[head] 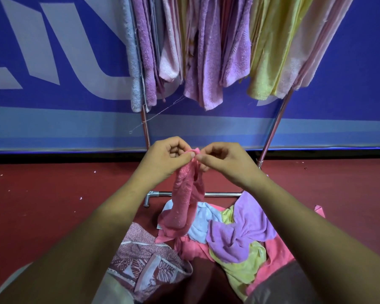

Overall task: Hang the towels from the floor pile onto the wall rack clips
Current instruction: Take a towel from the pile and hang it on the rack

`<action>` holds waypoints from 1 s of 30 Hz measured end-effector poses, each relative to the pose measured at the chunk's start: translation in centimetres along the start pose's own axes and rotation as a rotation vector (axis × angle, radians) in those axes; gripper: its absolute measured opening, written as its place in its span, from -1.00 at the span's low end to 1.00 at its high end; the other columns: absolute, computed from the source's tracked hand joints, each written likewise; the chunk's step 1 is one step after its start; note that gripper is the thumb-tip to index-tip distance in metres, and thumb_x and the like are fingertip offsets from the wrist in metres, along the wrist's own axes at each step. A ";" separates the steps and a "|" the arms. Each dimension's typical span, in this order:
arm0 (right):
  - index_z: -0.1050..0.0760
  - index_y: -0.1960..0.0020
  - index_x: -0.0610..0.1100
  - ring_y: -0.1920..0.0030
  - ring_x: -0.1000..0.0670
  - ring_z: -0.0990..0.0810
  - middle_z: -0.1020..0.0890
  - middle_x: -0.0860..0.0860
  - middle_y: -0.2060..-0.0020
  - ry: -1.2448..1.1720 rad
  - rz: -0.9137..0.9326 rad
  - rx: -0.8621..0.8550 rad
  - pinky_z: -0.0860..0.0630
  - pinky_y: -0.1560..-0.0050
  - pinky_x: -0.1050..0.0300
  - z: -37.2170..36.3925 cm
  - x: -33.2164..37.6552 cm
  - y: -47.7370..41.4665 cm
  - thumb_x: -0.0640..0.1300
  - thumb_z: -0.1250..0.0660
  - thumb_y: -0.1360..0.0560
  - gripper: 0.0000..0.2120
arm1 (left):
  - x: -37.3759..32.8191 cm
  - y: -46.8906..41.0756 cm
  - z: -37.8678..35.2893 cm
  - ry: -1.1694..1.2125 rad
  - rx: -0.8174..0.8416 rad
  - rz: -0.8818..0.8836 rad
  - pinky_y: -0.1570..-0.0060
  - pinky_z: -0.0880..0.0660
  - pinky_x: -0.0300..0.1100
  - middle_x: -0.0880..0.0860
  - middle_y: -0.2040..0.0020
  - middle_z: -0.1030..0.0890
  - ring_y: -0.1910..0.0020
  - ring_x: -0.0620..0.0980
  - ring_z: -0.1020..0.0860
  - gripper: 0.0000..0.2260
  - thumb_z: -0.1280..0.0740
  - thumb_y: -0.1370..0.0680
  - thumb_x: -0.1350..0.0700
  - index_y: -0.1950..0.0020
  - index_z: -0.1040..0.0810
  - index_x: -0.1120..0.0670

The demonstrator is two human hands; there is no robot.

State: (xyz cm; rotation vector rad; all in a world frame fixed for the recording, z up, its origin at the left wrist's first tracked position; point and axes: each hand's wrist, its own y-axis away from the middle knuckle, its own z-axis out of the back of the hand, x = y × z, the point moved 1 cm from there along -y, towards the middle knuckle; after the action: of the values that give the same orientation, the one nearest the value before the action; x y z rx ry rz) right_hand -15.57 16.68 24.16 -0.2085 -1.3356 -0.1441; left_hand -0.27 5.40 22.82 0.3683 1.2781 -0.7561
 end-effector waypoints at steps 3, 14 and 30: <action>-0.62 0.16 -0.21 0.34 0.15 -0.56 -0.62 0.06 0.39 0.098 0.026 -0.010 -0.44 0.22 0.38 -0.2 -0.1 0.1 -0.09 -0.45 -0.52 -0.81 | 0.1 0.0 -0.1 -0.011 0.022 0.023 0.26 -0.40 -0.31 -0.04 0.34 -0.54 0.32 -0.15 -0.45 -0.95 -0.46 -0.50 0.23 0.14 -0.63 0.14; -0.49 0.18 -0.37 0.30 -0.07 -0.52 -0.56 -0.17 0.37 -0.053 0.070 -0.226 -0.49 0.13 0.03 2.1 -1.0 -0.9 -0.25 -0.34 -0.58 -0.78 | 2.7 -0.1 2.3 -0.568 0.325 0.061 -0.04 -0.27 -0.34 -0.08 -0.01 -0.50 -0.02 -0.14 -0.37 -0.86 -0.52 -0.44 0.00 0.21 -0.65 0.04; -0.58 0.26 -0.21 0.38 0.09 -0.54 -0.59 -0.01 0.43 -0.116 0.024 -0.412 -0.54 0.21 0.19 6.8 5.8 -0.9 -0.24 -0.39 -0.54 -0.81 | -8.1 -2.4 5.2 -0.462 -0.175 -0.096 0.26 -0.40 -0.41 -0.12 0.34 -0.63 0.39 -0.35 -0.49 -0.91 -0.54 -0.43 0.11 0.12 -0.70 0.09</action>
State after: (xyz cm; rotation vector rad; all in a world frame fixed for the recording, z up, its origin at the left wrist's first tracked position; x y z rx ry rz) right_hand -20.88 17.45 31.36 -0.5879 -1.4083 -0.3930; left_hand 1.09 2.83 32.26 -0.0138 0.9190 -0.7507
